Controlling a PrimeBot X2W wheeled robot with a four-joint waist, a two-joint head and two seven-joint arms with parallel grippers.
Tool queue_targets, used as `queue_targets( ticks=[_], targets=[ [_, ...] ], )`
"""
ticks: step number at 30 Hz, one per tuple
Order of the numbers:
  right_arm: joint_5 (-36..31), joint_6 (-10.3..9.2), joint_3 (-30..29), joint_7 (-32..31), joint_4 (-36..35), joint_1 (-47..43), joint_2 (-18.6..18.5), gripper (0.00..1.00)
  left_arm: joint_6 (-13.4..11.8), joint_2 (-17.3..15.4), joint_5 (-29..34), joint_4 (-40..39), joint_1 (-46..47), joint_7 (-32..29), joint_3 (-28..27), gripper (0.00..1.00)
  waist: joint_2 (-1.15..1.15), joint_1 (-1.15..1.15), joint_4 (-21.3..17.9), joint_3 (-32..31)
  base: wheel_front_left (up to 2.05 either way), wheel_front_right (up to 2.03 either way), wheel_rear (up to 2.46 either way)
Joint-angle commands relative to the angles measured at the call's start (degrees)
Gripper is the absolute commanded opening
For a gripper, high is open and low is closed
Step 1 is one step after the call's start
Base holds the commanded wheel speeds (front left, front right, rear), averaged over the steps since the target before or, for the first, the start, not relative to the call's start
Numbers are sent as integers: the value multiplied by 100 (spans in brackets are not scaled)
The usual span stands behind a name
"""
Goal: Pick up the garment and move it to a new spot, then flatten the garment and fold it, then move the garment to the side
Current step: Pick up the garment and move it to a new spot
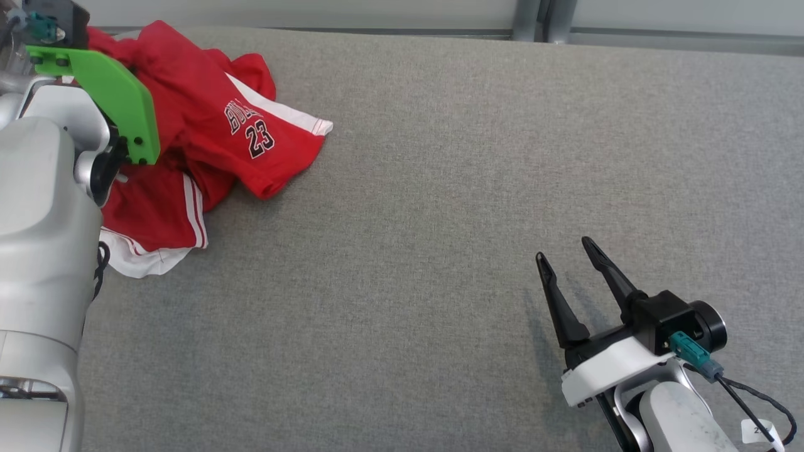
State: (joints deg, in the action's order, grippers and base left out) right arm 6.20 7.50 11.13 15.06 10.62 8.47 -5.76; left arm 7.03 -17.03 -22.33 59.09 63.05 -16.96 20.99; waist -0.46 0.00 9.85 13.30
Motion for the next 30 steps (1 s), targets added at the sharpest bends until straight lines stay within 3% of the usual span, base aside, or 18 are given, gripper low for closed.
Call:
queue_targets(
  ticks=[1,9,13,22,27,30],
  targets=[
    [39,-1,8,18,16,-94,9,100,12,55,-76,-84,95,64,27,0,46,0,21,-303,0,0,0],
    [131,-2,-86,18,-3,-291,46,100,45,399,-252,-687,58,191,269,0,46,0,-147,-564,0,0,0],
    [145,-1,-270,18,-95,-353,101,100,51,790,-726,-1671,-315,178,719,0,46,0,-357,-610,0,0,0],
    [143,-1,-482,18,-228,-351,196,100,45,997,-1460,-3740,-1210,-157,1575,0,46,0,-852,-560,0,0,0],
    [153,-2,-575,18,-292,-369,238,100,43,960,-1735,-5230,-1821,-442,1982,0,46,0,-1212,-454,0,0,0],
    [177,-1,-628,18,-328,-422,261,100,-9,643,-1797,-5930,-2220,-825,2209,0,46,0,-1411,-371,0,0,0]
  ],
)
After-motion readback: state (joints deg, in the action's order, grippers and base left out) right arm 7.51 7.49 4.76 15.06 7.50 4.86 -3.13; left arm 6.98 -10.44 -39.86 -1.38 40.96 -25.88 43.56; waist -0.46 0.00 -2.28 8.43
